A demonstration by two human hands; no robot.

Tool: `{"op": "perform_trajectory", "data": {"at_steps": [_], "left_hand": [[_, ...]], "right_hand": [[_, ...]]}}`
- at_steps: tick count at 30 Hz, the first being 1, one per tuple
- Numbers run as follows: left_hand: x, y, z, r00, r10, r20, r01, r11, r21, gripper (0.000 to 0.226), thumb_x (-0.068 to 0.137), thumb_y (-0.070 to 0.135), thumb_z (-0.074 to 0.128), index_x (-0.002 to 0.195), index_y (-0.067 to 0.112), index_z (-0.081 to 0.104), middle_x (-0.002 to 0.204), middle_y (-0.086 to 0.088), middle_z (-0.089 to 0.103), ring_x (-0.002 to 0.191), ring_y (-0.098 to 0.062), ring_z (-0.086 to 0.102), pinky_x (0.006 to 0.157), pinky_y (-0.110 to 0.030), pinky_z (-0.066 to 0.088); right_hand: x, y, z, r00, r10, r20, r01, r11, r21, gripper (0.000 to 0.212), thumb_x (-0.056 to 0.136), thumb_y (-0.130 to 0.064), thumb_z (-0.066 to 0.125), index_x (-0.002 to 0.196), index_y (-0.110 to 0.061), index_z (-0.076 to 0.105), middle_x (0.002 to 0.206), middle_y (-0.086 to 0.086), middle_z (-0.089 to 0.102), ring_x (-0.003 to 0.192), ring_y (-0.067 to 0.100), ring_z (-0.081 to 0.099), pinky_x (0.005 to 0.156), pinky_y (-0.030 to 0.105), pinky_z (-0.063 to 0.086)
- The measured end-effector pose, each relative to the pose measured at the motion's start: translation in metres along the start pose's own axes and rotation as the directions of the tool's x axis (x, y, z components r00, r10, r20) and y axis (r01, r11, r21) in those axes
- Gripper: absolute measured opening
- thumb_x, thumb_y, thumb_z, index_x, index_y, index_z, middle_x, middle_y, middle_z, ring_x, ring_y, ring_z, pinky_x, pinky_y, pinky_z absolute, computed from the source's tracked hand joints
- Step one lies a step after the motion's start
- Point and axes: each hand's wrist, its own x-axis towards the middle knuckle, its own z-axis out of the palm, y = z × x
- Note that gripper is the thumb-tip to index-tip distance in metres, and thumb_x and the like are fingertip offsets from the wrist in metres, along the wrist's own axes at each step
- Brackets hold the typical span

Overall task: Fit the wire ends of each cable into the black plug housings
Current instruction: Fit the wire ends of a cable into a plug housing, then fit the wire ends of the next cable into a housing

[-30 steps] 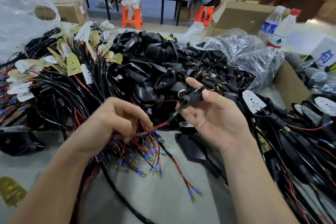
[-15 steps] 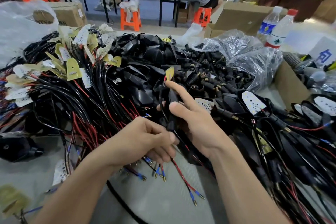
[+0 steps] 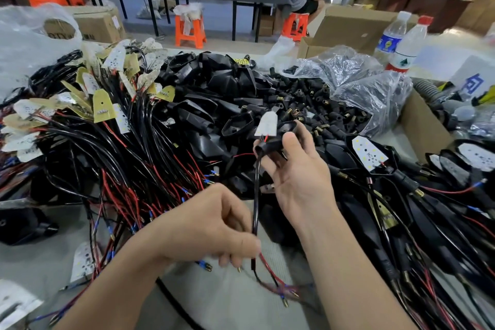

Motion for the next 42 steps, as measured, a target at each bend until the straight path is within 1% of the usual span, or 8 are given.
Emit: {"op": "perform_trajectory", "data": {"at_steps": [5, 13, 18, 27, 32, 34, 37, 42], "left_hand": [[0.004, -0.007, 0.008, 0.993, -0.044, 0.106, 0.044, 0.999, 0.004, 0.023, 0.082, 0.025, 0.085, 0.081, 0.003, 0.078, 0.069, -0.008, 0.075, 0.059, -0.012, 0.066, 0.06, -0.024, 0.052], [0.008, -0.017, -0.004, 0.952, -0.096, -0.29, -0.02, 0.928, -0.373, 0.083, 0.087, 0.083, 0.052, 0.1, 0.006, 0.08, 0.094, -0.02, 0.078, 0.073, -0.026, 0.077, 0.059, -0.03, 0.061], [0.016, -0.018, -0.005, 0.795, 0.01, -0.606, -0.294, 0.881, -0.371, 0.038, 0.101, 0.049, 0.057, 0.13, 0.028, 0.07, 0.115, -0.004, 0.078, 0.102, -0.016, 0.075, 0.072, -0.028, 0.062], [0.018, -0.014, -0.004, 0.768, 0.062, -0.637, -0.394, 0.83, -0.395, 0.026, 0.086, 0.021, 0.067, 0.11, 0.024, 0.077, 0.093, -0.002, 0.076, 0.071, -0.015, 0.068, 0.069, -0.029, 0.055], [0.013, -0.015, -0.012, 0.534, 0.028, -0.845, -0.485, 0.829, -0.279, 0.021, 0.087, 0.012, 0.069, 0.104, 0.022, 0.074, 0.105, -0.007, 0.078, 0.098, -0.032, 0.075, 0.086, -0.052, 0.06], [0.011, -0.016, -0.018, 0.45, -0.011, -0.893, -0.499, 0.826, -0.261, 0.021, 0.091, 0.003, 0.07, 0.098, 0.023, 0.074, 0.099, -0.004, 0.079, 0.095, -0.026, 0.077, 0.083, -0.044, 0.064], [0.011, -0.018, -0.025, 0.391, -0.08, -0.917, -0.488, 0.826, -0.28, 0.026, 0.089, -0.005, 0.072, 0.093, 0.02, 0.074, 0.092, 0.0, 0.08, 0.09, -0.018, 0.077, 0.078, -0.03, 0.064], [0.008, -0.017, -0.024, 0.506, -0.119, -0.854, -0.515, 0.752, -0.41, 0.025, 0.084, -0.006, 0.076, 0.079, 0.019, 0.076, 0.084, -0.002, 0.078, 0.08, -0.021, 0.077, 0.066, -0.026, 0.062]], "right_hand": [[-0.004, 0.004, 0.002, 0.986, 0.153, 0.07, -0.152, 0.988, -0.016, 0.026, 0.107, -0.012, 0.046, 0.122, -0.016, 0.067, 0.102, 0.019, 0.074, 0.081, 0.034, 0.073, 0.064, 0.04, 0.062], [-0.01, 0.001, -0.002, 0.931, 0.295, 0.216, -0.257, 0.948, -0.186, 0.036, 0.108, -0.02, 0.041, 0.137, -0.014, 0.062, 0.123, 0.024, 0.07, 0.079, 0.028, 0.073, 0.054, 0.03, 0.057], [-0.015, 0.006, 0.0, 0.903, 0.312, 0.295, -0.239, 0.936, -0.259, 0.034, 0.107, -0.021, 0.044, 0.119, -0.021, 0.076, 0.106, 0.016, 0.076, 0.079, 0.025, 0.074, 0.056, 0.031, 0.057], [-0.023, 0.006, 0.006, 0.88, 0.364, 0.305, -0.204, 0.87, -0.45, 0.029, 0.109, -0.025, 0.047, 0.115, -0.015, 0.073, 0.087, 0.014, 0.072, 0.059, 0.022, 0.071, 0.047, 0.024, 0.055], [-0.025, 0.009, 0.005, 0.871, 0.404, 0.278, -0.171, 0.782, -0.6, 0.019, 0.101, -0.028, 0.063, 0.106, -0.012, 0.054, 0.081, 0.019, 0.07, 0.048, 0.023, 0.062, 0.04, 0.024, 0.045], [-0.025, 0.002, 0.001, 0.834, 0.437, 0.337, -0.097, 0.717, -0.69, 0.02, 0.094, -0.017, 0.068, 0.112, -0.014, 0.06, 0.085, 0.025, 0.071, 0.047, 0.02, 0.059, 0.04, 0.022, 0.041], [-0.02, -0.006, -0.003, 0.9, 0.29, 0.325, 0.092, 0.602, -0.793, 0.022, 0.09, 0.0, 0.063, 0.101, -0.017, 0.071, 0.076, 0.012, 0.075, 0.042, 0.011, 0.051, 0.042, 0.018, 0.037], [-0.021, -0.006, 0.012, 0.889, -0.207, 0.408, 0.444, 0.176, -0.879, 0.022, 0.091, -0.012, 0.068, 0.085, -0.03, 0.079, 0.074, -0.011, 0.075, 0.066, 0.004, 0.067, 0.066, 0.026, 0.054]]}}
